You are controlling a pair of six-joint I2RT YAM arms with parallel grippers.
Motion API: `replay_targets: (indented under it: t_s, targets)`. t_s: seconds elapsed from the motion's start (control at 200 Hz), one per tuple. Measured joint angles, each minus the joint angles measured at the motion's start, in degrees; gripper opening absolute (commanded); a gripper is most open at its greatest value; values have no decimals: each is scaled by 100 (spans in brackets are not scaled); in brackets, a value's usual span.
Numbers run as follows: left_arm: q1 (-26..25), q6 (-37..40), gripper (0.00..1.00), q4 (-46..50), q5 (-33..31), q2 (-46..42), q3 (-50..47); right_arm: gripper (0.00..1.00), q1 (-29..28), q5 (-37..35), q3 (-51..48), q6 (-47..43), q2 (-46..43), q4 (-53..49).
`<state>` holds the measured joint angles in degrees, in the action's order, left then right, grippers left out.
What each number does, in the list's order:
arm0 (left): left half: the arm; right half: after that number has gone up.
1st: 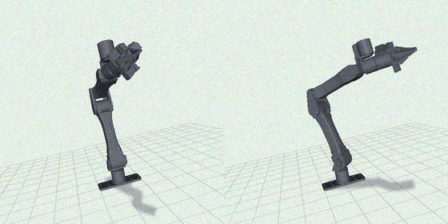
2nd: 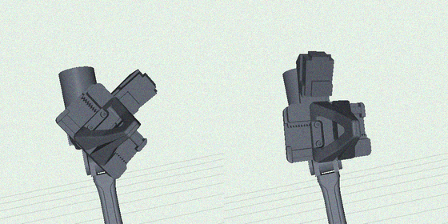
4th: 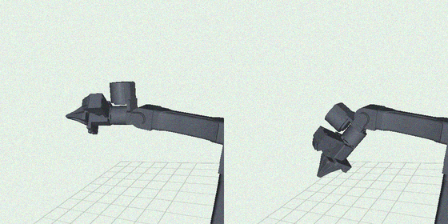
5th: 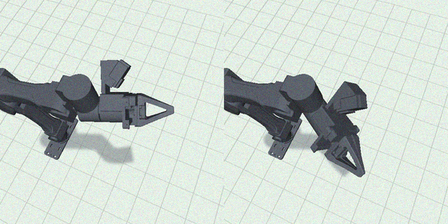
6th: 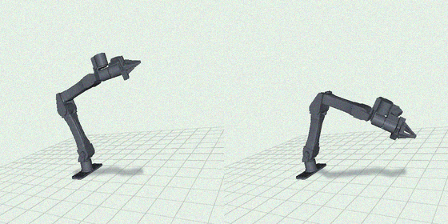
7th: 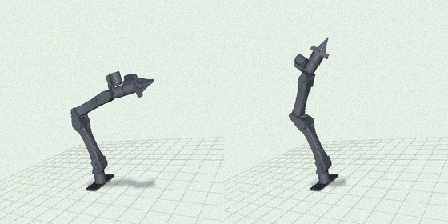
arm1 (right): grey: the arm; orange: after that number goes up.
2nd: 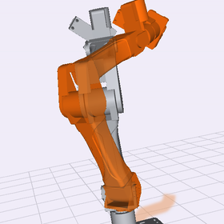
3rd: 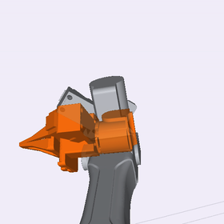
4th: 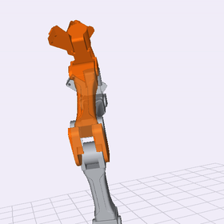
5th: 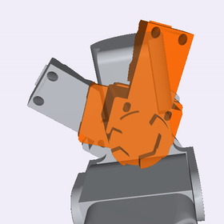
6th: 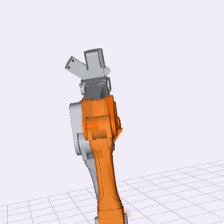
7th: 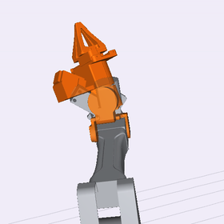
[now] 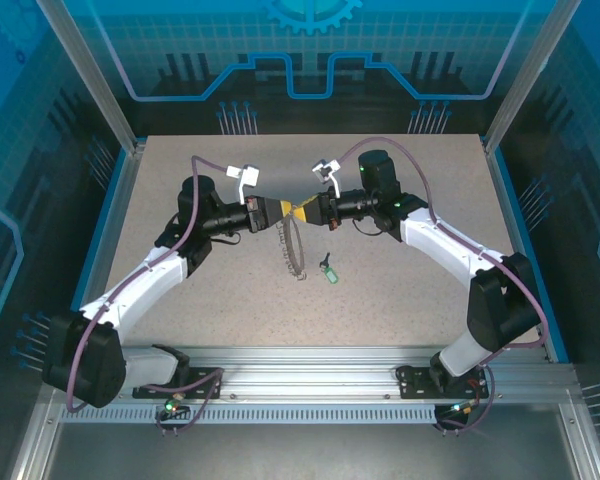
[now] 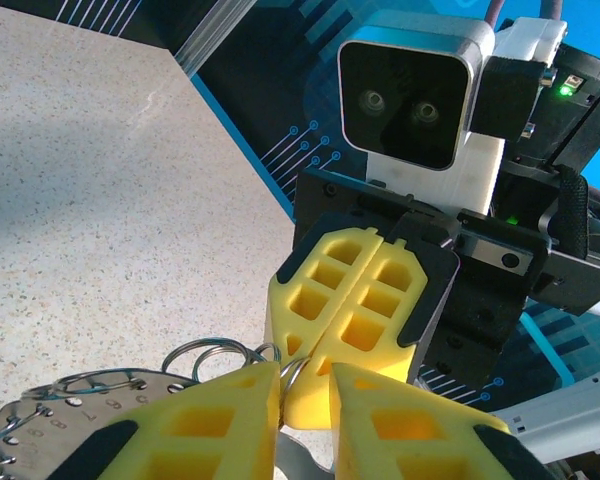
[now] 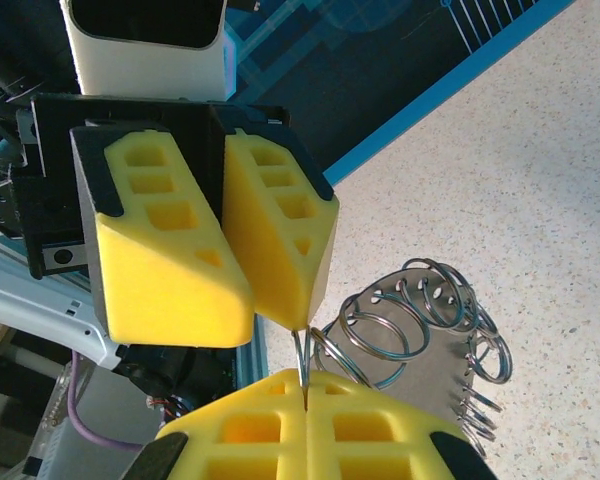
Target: Put the keys on the keyring
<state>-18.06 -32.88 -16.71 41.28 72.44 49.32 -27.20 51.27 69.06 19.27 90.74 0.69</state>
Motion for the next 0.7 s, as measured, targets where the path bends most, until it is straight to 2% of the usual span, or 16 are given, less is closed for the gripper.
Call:
replay_targets:
  t_s: [0.05,0.13,0.21,0.32,0.485,0.605,0.695]
  targets:
    - [0,17,25,4,20,0,0,0,7,22,0,0,2,-2]
    - [-7,63,39,9,85,0,0,0,17,31,0,0,13,-17]
    - [-28,184,45,31,142,0,0,0,22,55,0,-2,63,-39]
    - [-33,308,45,149,199,22,0,0,26,120,0,-4,142,-107]
    - [-33,452,36,278,212,144,0,0,28,157,2,-9,190,-225]
    - [-33,584,46,339,236,210,0,0,44,170,4,-44,219,-317]
    - [-61,697,47,417,256,221,0,0,46,173,7,-114,240,-411]
